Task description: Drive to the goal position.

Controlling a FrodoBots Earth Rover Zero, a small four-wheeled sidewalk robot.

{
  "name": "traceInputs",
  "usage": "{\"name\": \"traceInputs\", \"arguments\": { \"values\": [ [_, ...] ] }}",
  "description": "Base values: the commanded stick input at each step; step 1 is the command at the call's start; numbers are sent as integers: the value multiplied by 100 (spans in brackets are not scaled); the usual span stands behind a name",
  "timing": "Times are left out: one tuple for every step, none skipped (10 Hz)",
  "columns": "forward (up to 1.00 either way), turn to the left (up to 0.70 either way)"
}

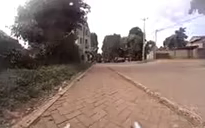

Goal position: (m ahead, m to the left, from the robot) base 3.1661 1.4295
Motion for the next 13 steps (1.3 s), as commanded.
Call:
{"name": "traceInputs", "arguments": {
  "values": [
    [50, 0],
    [50, 0],
    [50, 0],
    [50, 0],
    [50, 0],
    [50, 0],
    [50, 0],
    [50, 0],
    [50, 0],
    [50, 0],
    [50, 0],
    [50, 0],
    [50, 0]
  ]
}}
